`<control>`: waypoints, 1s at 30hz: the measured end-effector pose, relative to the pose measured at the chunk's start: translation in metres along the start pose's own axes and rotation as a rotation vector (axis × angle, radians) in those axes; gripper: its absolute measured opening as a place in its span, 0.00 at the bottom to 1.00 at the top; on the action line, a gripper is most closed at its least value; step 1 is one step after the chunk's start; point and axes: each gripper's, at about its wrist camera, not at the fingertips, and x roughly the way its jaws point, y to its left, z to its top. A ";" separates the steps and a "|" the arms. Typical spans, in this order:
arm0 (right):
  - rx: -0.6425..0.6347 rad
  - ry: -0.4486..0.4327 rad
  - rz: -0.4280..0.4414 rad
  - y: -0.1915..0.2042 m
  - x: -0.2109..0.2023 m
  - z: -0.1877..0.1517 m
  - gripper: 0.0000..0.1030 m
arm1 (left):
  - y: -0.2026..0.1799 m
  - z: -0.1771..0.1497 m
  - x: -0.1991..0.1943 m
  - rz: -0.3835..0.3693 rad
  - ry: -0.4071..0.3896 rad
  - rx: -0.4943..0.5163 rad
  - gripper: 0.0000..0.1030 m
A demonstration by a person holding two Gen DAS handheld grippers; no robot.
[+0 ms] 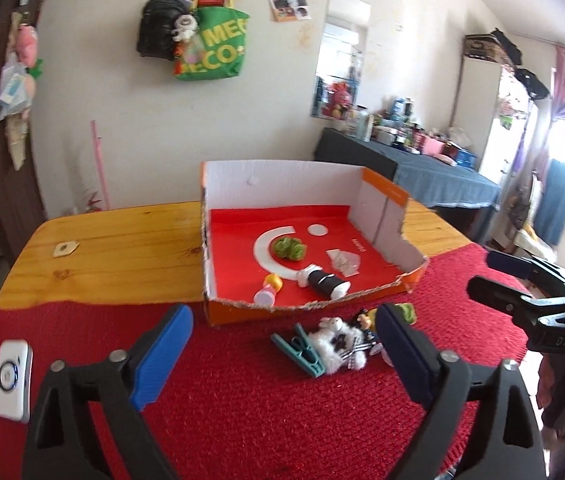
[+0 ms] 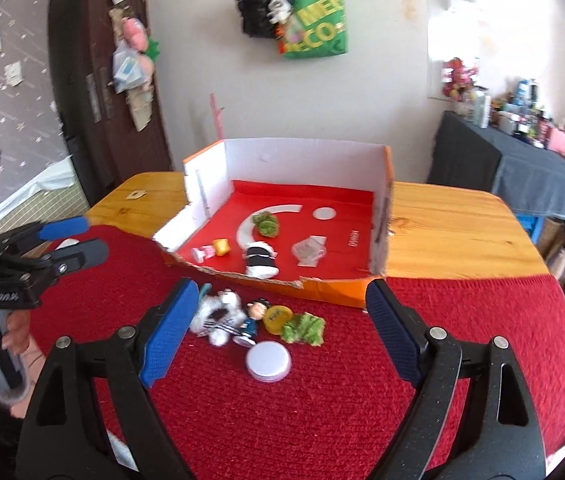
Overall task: Organize objects
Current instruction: 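Withdraw both tools from the box back over the rug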
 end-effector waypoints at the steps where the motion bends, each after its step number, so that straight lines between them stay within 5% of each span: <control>1: 0.011 -0.014 -0.026 -0.001 0.000 -0.007 0.87 | -0.002 -0.008 0.004 0.011 0.006 -0.010 0.94; 5: 0.043 -0.010 -0.089 -0.003 0.011 -0.030 0.90 | -0.005 -0.034 0.023 0.028 0.070 -0.039 0.94; 9: 0.088 0.060 -0.074 -0.008 0.027 -0.045 0.90 | -0.003 -0.049 0.039 0.023 0.137 -0.083 0.94; 13: 0.150 0.148 -0.162 -0.010 0.036 -0.051 0.90 | -0.001 -0.053 0.050 0.058 0.170 -0.088 0.94; 30: 0.185 0.182 -0.171 -0.023 0.045 -0.051 0.90 | -0.002 -0.052 0.092 0.114 0.306 -0.004 0.94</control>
